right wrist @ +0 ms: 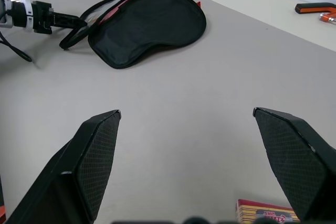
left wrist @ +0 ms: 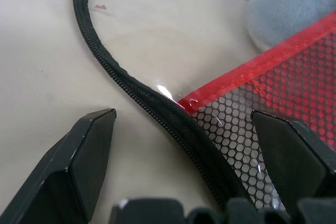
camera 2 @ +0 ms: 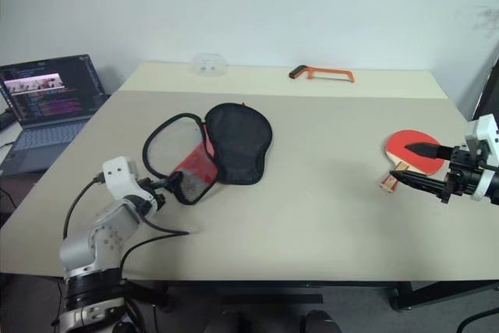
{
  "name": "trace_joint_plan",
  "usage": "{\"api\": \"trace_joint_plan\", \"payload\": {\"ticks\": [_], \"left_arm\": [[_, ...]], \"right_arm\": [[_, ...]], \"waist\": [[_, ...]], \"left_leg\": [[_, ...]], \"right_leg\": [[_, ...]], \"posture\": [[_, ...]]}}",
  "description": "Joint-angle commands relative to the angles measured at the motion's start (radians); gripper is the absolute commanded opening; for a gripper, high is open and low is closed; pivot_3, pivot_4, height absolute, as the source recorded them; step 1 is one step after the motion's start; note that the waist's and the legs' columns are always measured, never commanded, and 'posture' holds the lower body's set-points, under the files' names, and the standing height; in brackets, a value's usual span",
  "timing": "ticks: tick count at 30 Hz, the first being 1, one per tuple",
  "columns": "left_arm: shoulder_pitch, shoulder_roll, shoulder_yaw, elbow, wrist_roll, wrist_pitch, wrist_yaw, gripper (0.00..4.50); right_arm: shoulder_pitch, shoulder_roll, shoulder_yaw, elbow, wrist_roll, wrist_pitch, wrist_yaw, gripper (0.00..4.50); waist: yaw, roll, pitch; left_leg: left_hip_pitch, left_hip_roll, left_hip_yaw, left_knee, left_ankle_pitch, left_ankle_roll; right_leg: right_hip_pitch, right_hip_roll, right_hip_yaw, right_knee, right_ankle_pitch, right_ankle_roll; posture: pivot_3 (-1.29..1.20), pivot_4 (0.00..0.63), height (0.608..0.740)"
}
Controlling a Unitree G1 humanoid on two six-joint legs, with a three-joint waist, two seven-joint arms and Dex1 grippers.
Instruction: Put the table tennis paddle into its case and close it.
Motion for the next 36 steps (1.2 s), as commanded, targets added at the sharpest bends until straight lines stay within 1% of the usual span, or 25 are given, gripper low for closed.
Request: {"api": "trace_joint_plan", "payload": {"ticks": [1, 3, 8, 12, 13, 14, 17, 23, 30, 36], "left_arm": [[-0.034, -0.014, -0.025, -0.025, -0.027, 0.012, -0.017, 4.32], [-0.052, -0.007, -0.024, -0.018, -0.032, 0.017, -0.024, 3.91], [-0.083, 0.009, -0.031, 0.000, -0.031, 0.012, -0.040, 2.10], [-0.099, 0.011, -0.039, -0.003, -0.034, -0.002, -0.058, 0.56], [-0.109, 0.004, -0.027, -0.002, -0.045, -0.001, -0.056, 0.23], [-0.118, -0.001, -0.019, 0.000, -0.053, 0.002, -0.054, 0.06], [-0.143, 0.009, -0.040, 0.006, -0.043, -0.010, -0.067, 0.06], [-0.244, 0.010, -0.105, 0.058, -0.008, -0.036, -0.087, 0.06], [-0.406, -0.032, -0.198, 0.243, 0.048, -0.106, -0.105, 0.06], [-0.494, -0.070, -0.281, 0.370, 0.090, -0.139, -0.167, 0.06]], "right_arm": [[-0.027, -0.015, -0.003, -0.005, 0.002, -0.003, 0.007, 4.49], [-0.030, -0.014, -0.001, -0.004, 0.000, -0.005, 0.007, 4.50], [-0.032, -0.016, -0.002, -0.003, 0.001, -0.010, 0.004, 4.50], [-0.029, -0.013, -0.002, -0.011, 0.003, -0.008, -0.002, 4.50], [-0.027, -0.012, -0.003, -0.014, 0.004, -0.007, -0.004, 4.50], [-0.026, -0.012, -0.004, -0.015, 0.004, -0.006, -0.005, 4.50], [-0.025, -0.010, -0.005, -0.016, 0.004, -0.007, -0.009, 4.50], [-0.026, -0.006, -0.006, -0.019, 0.005, -0.008, -0.020, 4.50], [-0.023, 0.001, -0.008, -0.026, 0.006, -0.011, -0.034, 4.50], [-0.010, -0.004, -0.021, -0.036, 0.011, -0.008, -0.041, 4.50]], "waist": [[0.001, 0.000, 0.000], [0.002, 0.000, 0.000], [0.007, 0.000, 0.000], [0.008, 0.000, 0.000], [0.008, 0.000, 0.000], [0.008, 0.000, 0.000], [0.009, 0.000, 0.000], [0.013, 0.000, 0.000], [0.016, -0.001, 0.000], [0.016, -0.001, 0.000]], "left_leg": [[0.000, 0.000, 0.000, 0.000, 0.000, 0.000], [0.000, 0.000, 0.000, 0.000, 0.000, 0.000], [-0.001, 0.000, -0.001, 0.000, 0.000, 0.000], [-0.001, 0.000, -0.001, 0.000, 0.000, 0.000], [-0.001, 0.000, -0.001, 0.000, 0.000, 0.000], [-0.001, 0.000, -0.001, 0.000, 0.000, 0.000], [-0.001, 0.000, -0.001, 0.000, 0.000, 0.000], [-0.001, 0.000, -0.001, 0.000, 0.000, 0.000], [-0.001, -0.001, -0.001, 0.000, 0.000, 0.000], [-0.002, -0.001, -0.001, -0.001, 0.000, 0.000]], "right_leg": [[0.000, 0.000, 0.000, 0.000, 0.000, 0.000], [0.000, 0.000, 0.000, 0.000, 0.000, 0.000], [0.000, 0.000, -0.001, -0.001, 0.000, 0.000], [0.000, 0.000, 0.000, -0.001, 0.000, 0.000], [0.000, 0.000, -0.001, -0.001, 0.000, 0.000], [0.000, 0.000, -0.001, -0.001, 0.000, 0.000], [0.000, 0.000, -0.001, -0.001, 0.000, 0.000], [0.000, 0.000, -0.001, -0.001, 0.000, 0.000], [0.000, 0.000, -0.001, -0.002, 0.000, 0.000], [-0.001, 0.000, -0.001, -0.002, 0.000, 0.000]], "posture": [[0.00, 0.150, 0.740], [0.00, 0.150, 0.740], [0.00, 0.150, 0.740], [0.00, 0.150, 0.740], [0.00, 0.150, 0.740], [0.00, 0.150, 0.740], [0.00, 0.150, 0.740], [0.00, 0.150, 0.740], [0.00, 0.150, 0.740], [0.00, 0.150, 0.740]]}}
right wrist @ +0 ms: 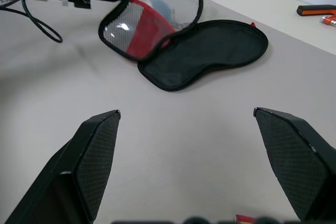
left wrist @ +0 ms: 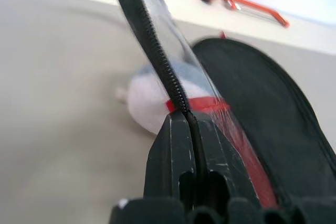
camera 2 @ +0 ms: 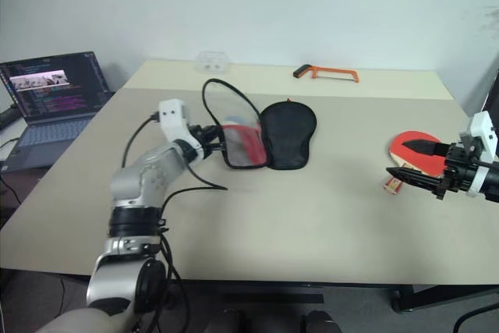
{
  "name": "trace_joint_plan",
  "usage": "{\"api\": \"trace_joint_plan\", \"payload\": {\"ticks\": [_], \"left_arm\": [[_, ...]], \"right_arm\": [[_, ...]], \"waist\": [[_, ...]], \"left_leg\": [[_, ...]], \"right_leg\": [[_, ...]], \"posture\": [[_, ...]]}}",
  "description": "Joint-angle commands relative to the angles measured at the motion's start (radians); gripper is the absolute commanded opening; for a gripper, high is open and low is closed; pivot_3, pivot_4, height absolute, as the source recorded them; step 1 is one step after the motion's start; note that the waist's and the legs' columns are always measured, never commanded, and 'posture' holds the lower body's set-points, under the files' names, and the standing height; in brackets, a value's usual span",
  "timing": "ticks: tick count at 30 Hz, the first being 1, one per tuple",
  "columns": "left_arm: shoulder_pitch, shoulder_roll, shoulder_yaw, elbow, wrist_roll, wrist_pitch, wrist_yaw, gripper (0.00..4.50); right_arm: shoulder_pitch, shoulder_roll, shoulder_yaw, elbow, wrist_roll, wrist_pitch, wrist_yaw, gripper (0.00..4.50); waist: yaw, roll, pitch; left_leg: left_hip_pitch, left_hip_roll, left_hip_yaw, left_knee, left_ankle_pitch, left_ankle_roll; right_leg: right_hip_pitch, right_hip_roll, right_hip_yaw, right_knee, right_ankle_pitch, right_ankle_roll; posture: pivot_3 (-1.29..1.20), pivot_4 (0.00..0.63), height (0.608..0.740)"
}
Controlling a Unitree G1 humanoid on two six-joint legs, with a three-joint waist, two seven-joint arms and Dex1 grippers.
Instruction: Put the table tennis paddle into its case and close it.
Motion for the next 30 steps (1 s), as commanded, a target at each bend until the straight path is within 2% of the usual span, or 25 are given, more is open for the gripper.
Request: {"api": "trace_joint_plan", "payload": {"ticks": [1, 6, 12, 19, 26, 30], "left_arm": [[-0.057, -0.015, -0.057, 0.033, 0.023, -0.026, -0.065, 0.06], [-0.097, -0.005, -0.200, 0.139, 0.131, -0.147, -0.208, 0.06], [-0.193, 0.025, -0.222, 0.303, 0.238, -0.293, -0.192, 0.06], [-0.265, 0.118, -0.284, 0.461, 0.374, -0.460, -0.249, 0.06], [-0.283, 0.205, -0.279, 0.515, 0.418, -0.490, -0.286, 0.06], [-0.263, 0.178, -0.246, 0.504, 0.371, -0.434, -0.321, 0.06]], "right_arm": [[0.001, -0.009, -0.042, -0.035, 0.013, -0.007, -0.004, 4.50], [0.010, -0.008, -0.047, -0.042, 0.015, -0.006, -0.010, 4.50], [0.013, -0.004, -0.048, -0.047, 0.015, -0.004, -0.017, 4.50], [0.000, 0.005, -0.035, -0.042, 0.014, -0.012, -0.024, 4.50], [-0.002, 0.005, -0.035, -0.039, 0.013, -0.013, -0.022, 4.50], [-0.008, 0.008, -0.029, -0.039, 0.012, -0.012, -0.023, 4.50]], "waist": [[0.000, 0.000, 0.000], [0.001, 0.000, 0.000], [0.001, 0.000, 0.000], [0.000, 0.000, 0.000], [0.000, 0.000, 0.000], [0.000, 0.000, 0.000]], "left_leg": [[0.000, 0.000, 0.000, 0.000, 0.000, 0.000], [0.000, -0.001, -0.001, 0.000, 0.000, 0.000], [0.000, -0.003, -0.002, 0.000, 0.000, 0.000], [-0.001, -0.004, -0.004, -0.001, 0.000, 0.000], [-0.002, -0.004, -0.005, -0.001, 0.000, 0.000], [-0.002, -0.005, -0.005, -0.001, 0.000, 0.000]], "right_leg": [[0.000, 0.000, 0.000, 0.000, 0.000, 0.000], [0.000, -0.001, 0.000, 0.000, 0.000, 0.000], [0.000, -0.001, 0.000, 0.000, 0.000, 0.000], [-0.001, -0.001, 0.000, 0.000, 0.000, 0.000], [-0.001, -0.001, -0.001, 0.000, 0.000, 0.000], [-0.001, -0.002, -0.001, 0.000, 0.000, 0.000]], "posture": [[0.00, 0.150, 0.740], [0.00, 0.150, 0.740], [0.00, 0.150, 0.740], [0.00, 0.150, 0.740], [0.00, 0.150, 0.740], [0.00, 0.150, 0.740]]}}
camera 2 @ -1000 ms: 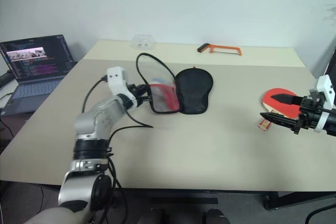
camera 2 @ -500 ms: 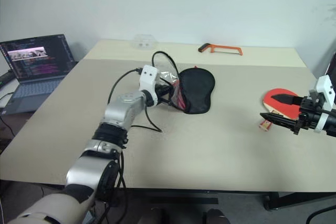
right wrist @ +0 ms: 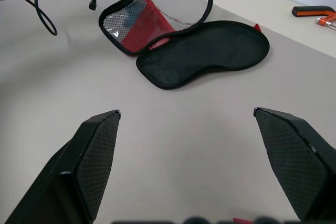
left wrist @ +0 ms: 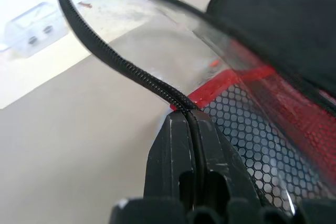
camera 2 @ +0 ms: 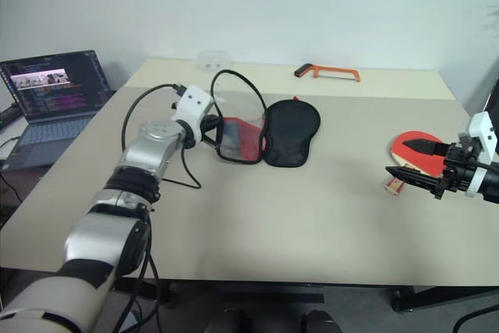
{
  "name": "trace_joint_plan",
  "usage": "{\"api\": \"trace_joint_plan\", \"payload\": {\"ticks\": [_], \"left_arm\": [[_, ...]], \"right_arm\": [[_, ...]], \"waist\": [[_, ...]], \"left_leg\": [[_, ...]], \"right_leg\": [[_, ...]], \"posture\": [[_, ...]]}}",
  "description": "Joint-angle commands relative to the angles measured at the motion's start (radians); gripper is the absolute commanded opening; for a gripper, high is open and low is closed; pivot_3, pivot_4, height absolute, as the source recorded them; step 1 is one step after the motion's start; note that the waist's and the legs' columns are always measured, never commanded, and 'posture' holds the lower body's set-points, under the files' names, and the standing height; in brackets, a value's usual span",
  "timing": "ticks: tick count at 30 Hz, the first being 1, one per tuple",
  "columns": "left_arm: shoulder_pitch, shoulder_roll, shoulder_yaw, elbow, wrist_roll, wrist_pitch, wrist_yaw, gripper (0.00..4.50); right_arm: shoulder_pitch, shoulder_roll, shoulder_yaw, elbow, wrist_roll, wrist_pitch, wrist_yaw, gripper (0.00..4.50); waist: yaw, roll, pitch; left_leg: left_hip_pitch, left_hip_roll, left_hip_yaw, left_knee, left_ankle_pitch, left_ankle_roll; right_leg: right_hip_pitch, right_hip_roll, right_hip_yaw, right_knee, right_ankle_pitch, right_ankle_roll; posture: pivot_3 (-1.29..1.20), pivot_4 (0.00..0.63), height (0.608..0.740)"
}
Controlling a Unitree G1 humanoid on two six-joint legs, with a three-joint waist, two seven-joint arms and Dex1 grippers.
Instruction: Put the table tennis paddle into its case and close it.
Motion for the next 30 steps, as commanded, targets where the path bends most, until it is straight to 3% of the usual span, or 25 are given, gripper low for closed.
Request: {"api": "trace_joint_plan", "payload": {"ticks": [1, 9, 17, 25, 30], "left_arm": [[-0.001, -0.041, 0.048, -0.046, -0.055, 0.049, -0.027, 0.06], [0.043, -0.211, 0.105, -0.167, -0.150, 0.152, -0.025, 0.06], [-0.032, -0.353, 0.179, -0.096, -0.209, 0.117, 0.049, 0.06], [-0.071, -0.357, 0.212, -0.050, -0.207, 0.054, 0.109, 0.06], [-0.043, -0.356, 0.332, -0.088, -0.288, -0.015, 0.201, 0.06]], "right_arm": [[-0.019, 0.001, -0.021, -0.018, 0.010, -0.013, 0.002, 4.50], [-0.033, 0.006, -0.009, -0.009, 0.003, -0.016, 0.005, 4.50], [-0.060, -0.001, -0.001, 0.007, -0.004, -0.016, 0.014, 4.50], [-0.044, -0.009, -0.019, -0.002, -0.004, -0.010, 0.018, 4.50], [-0.039, -0.009, -0.022, -0.004, -0.006, -0.012, 0.018, 4.50]], "waist": [[0.000, 0.000, 0.000], [0.003, 0.000, 0.000], [0.003, 0.000, 0.000], [0.001, 0.000, 0.000], [0.000, 0.000, 0.000]], "left_leg": [[0.000, 0.000, 0.000, 0.000, 0.000, 0.000], [-0.001, -0.002, -0.002, 0.000, 0.000, 0.000], [-0.001, -0.005, -0.003, 0.001, 0.000, 0.000], [-0.001, -0.005, -0.003, 0.001, 0.000, 0.000], [-0.001, -0.005, -0.003, 0.001, 0.000, 0.000]], "right_leg": [[0.000, 0.000, 0.000, 0.000, 0.000, 0.000], [0.001, -0.002, -0.001, 0.000, 0.000, 0.000], [0.002, -0.003, -0.001, 0.000, 0.000, 0.002], [0.001, -0.003, -0.001, 0.000, 0.000, 0.002], [0.001, -0.003, -0.001, 0.000, 0.000, 0.002]], "posture": [[0.00, 0.150, 0.740], [0.00, 0.150, 0.740], [0.00, 0.150, 0.740], [0.00, 0.150, 0.740], [0.00, 0.150, 0.740]]}}
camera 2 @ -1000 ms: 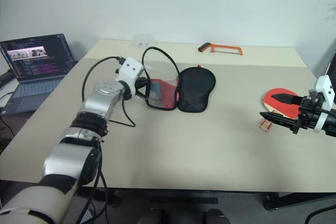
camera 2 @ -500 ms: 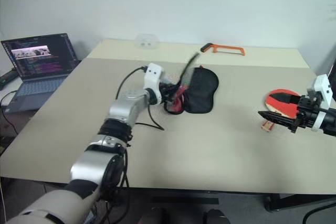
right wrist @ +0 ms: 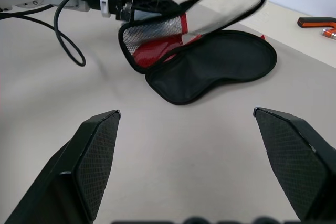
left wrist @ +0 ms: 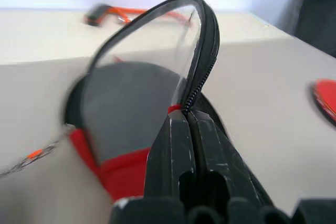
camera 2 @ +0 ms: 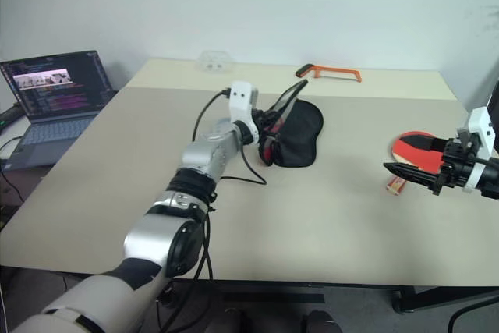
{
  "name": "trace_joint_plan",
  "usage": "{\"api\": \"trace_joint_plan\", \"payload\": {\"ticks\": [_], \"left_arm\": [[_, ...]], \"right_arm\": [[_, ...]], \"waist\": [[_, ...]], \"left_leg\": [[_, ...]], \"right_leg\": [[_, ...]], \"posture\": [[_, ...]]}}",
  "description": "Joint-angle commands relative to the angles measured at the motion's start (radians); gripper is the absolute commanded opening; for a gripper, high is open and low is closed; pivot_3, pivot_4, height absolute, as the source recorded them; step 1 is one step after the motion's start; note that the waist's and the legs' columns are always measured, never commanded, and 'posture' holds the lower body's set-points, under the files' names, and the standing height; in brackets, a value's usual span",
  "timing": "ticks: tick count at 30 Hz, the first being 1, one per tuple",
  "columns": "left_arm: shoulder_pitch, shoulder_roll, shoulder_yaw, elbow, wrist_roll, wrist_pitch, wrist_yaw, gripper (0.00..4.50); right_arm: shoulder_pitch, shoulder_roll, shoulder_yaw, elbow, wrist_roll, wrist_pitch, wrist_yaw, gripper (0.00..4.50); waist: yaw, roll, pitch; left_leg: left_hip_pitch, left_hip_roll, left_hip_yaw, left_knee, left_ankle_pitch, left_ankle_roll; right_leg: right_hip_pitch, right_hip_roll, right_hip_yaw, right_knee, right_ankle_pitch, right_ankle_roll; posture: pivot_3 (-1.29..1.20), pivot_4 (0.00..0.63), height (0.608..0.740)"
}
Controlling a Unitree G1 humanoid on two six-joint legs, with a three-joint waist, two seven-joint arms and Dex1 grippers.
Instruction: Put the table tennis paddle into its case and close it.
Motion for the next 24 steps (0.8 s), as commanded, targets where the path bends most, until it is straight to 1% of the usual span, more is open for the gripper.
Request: {"api": "trace_joint_plan", "payload": {"ticks": [1, 2, 4, 7, 11, 15, 20, 24], "left_arm": [[0.014, -0.006, 0.116, -0.062, -0.093, -0.077, 0.083, 0.06], [0.026, -0.010, 0.139, -0.073, -0.103, -0.084, 0.124, 0.06], [0.059, -0.004, 0.132, -0.098, -0.080, -0.097, 0.170, 0.06], [0.118, 0.004, 0.123, -0.171, -0.080, -0.027, 0.204, 0.06], [0.215, 0.019, 0.067, -0.307, -0.049, 0.085, 0.224, 0.06], [0.294, 0.027, 0.055, -0.444, -0.050, 0.179, 0.256, 0.06], [0.313, 0.071, 0.056, -0.506, -0.031, 0.224, 0.288, 0.06], [0.317, 0.096, 0.023, -0.535, -0.016, 0.227, 0.261, 0.06]], "right_arm": [[-0.002, -0.020, -0.033, -0.016, 0.001, -0.009, -0.002, 4.50], [-0.005, -0.020, -0.032, -0.017, 0.001, -0.008, -0.004, 4.50], [-0.009, -0.020, -0.031, -0.016, 0.001, -0.008, -0.004, 4.50], [-0.008, -0.023, -0.031, -0.015, 0.001, -0.007, -0.002, 4.50], [-0.006, -0.025, -0.031, -0.015, 0.001, -0.005, 0.000, 4.50], [-0.012, -0.020, -0.021, -0.012, -0.001, -0.005, -0.001, 4.50], [-0.010, -0.018, -0.017, -0.013, 0.000, -0.002, 0.001, 4.50], [-0.018, -0.012, -0.007, -0.013, 0.001, 0.000, 0.001, 4.50]], "waist": [[0.000, 0.000, 0.000], [0.000, 0.000, 0.000], [0.000, 0.000, 0.000], [0.001, 0.000, 0.000], [0.001, 0.000, 0.000], [0.002, 0.000, 0.000], [0.002, 0.000, 0.000], [0.002, 0.000, 0.000]], "left_leg": [[0.000, 0.000, 0.000, 0.000, 0.000, 0.000], [0.000, 0.000, 0.000, 0.000, 0.000, 0.000], [0.000, 0.000, 0.000, 0.000, 0.000, 0.000], [0.000, 0.000, 0.000, 0.000, 0.000, 0.000], [0.000, 0.000, 0.000, 0.000, 0.000, 0.000], [0.000, 0.000, 0.000, 0.000, 0.000, 0.000], [0.000, 0.000, -0.001, 0.000, 0.000, 0.000], [0.000, 0.000, -0.001, 0.000, 0.000, 0.000]], "right_leg": [[0.000, 0.000, 0.000, 0.000, 0.000, 0.000], [0.000, 0.000, 0.000, 0.000, 0.000, 0.000], [0.000, 0.000, 0.000, 0.000, 0.000, 0.000], [0.000, 0.000, 0.000, 0.000, 0.000, 0.000], [0.000, -0.001, 0.000, 0.000, 0.000, 0.000], [0.000, -0.001, 0.000, 0.000, 0.000, 0.000], [0.000, -0.001, -0.001, 0.000, 0.000, 0.000], [0.000, -0.001, 0.000, 0.000, 0.000, 0.000]], "posture": [[0.00, 0.150, 0.740], [0.00, 0.150, 0.740], [0.00, 0.150, 0.740], [0.00, 0.150, 0.740], [0.00, 0.150, 0.740], [0.00, 0.150, 0.740], [0.00, 0.150, 0.740], [0.00, 0.150, 0.740]]}}
